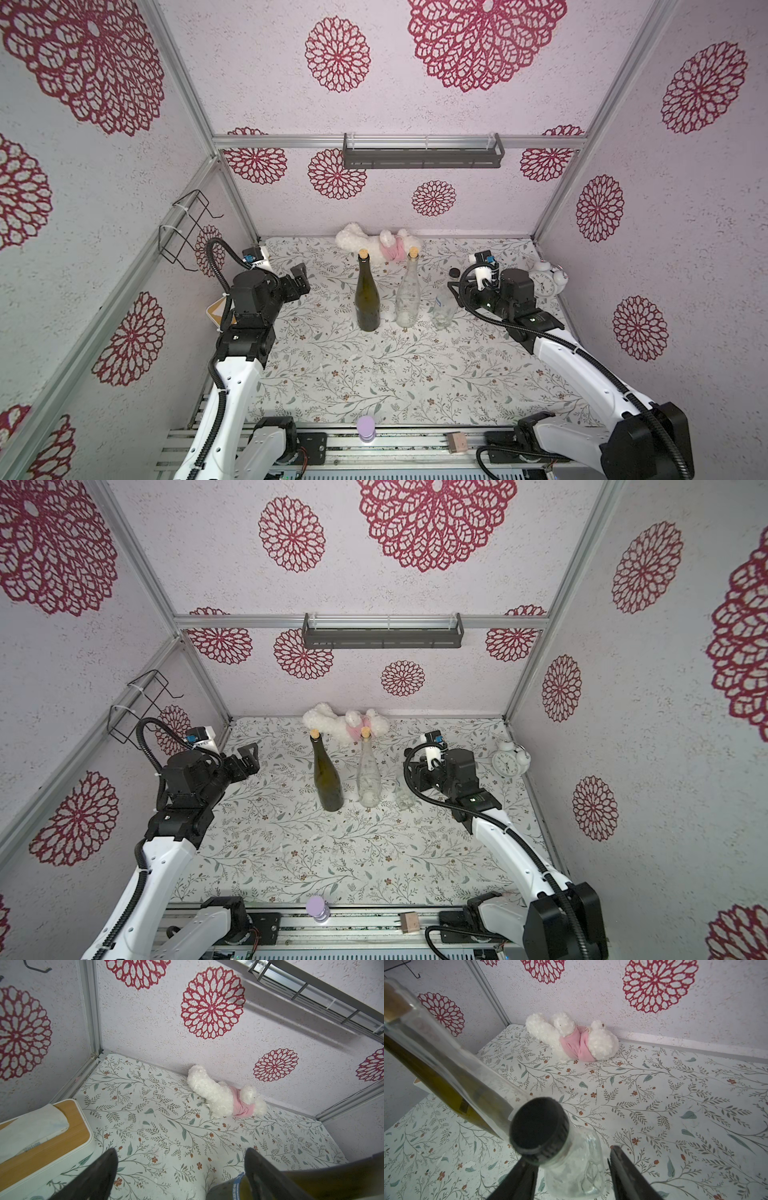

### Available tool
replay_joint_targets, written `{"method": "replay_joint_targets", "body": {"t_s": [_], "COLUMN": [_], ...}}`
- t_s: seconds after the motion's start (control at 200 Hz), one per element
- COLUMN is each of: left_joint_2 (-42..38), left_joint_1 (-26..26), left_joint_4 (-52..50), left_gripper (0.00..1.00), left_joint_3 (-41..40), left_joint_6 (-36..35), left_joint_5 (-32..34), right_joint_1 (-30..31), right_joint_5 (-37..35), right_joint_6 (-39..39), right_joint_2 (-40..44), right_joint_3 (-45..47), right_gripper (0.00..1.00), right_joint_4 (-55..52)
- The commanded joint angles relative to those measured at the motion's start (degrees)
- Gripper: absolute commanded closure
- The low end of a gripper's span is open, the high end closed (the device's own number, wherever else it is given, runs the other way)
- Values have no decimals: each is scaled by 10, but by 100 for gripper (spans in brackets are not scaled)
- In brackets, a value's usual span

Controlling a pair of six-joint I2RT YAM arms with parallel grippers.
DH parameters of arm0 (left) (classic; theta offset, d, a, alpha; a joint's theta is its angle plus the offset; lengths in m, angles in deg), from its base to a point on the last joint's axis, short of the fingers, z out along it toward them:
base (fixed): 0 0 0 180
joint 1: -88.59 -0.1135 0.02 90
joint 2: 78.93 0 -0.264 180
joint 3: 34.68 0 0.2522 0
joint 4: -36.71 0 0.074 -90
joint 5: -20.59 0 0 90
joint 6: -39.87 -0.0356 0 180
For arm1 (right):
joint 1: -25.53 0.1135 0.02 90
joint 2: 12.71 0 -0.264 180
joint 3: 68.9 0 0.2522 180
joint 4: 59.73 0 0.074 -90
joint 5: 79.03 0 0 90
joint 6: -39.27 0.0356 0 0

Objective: Remove the label from the bottle
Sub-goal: Move the bottle to the center of the board.

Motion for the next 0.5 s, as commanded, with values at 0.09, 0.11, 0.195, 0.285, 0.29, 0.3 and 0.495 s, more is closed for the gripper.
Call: {"method": "replay_joint_targets", "body": {"t_s": [0.09,0.11,0.195,0.285,0.29,0.3,0.495], "left_joint_2": [2,2,2,1,1,1,1], "left_joint_1": [2,2,1,2,2,2,2], "left_joint_4": [6,7,6,7,7,6,5], "left_gripper": [3,3,3,3,3,3,3], "left_joint_3": [12,12,12,12,12,12,14], "left_joint_6": [9,10,8,8,8,8,5], "left_joint_5": [-7,-6,-7,-6,-6,-5,-4], "right_joint_1": [5,5,6,8,8,9,13], "right_joint_5": [5,5,6,9,9,9,20], "right_joint_6": [-2,-2,-1,0,0,1,2], "right_joint_2": [-13,-14,-18,-21,-20,-21,-27], "right_joint_3": [-24,-24,-22,-22,-22,-22,-22], "right_gripper": [49,49,51,52,52,52,52], "right_joint_4": [48,50,60,70,70,71,84]}}
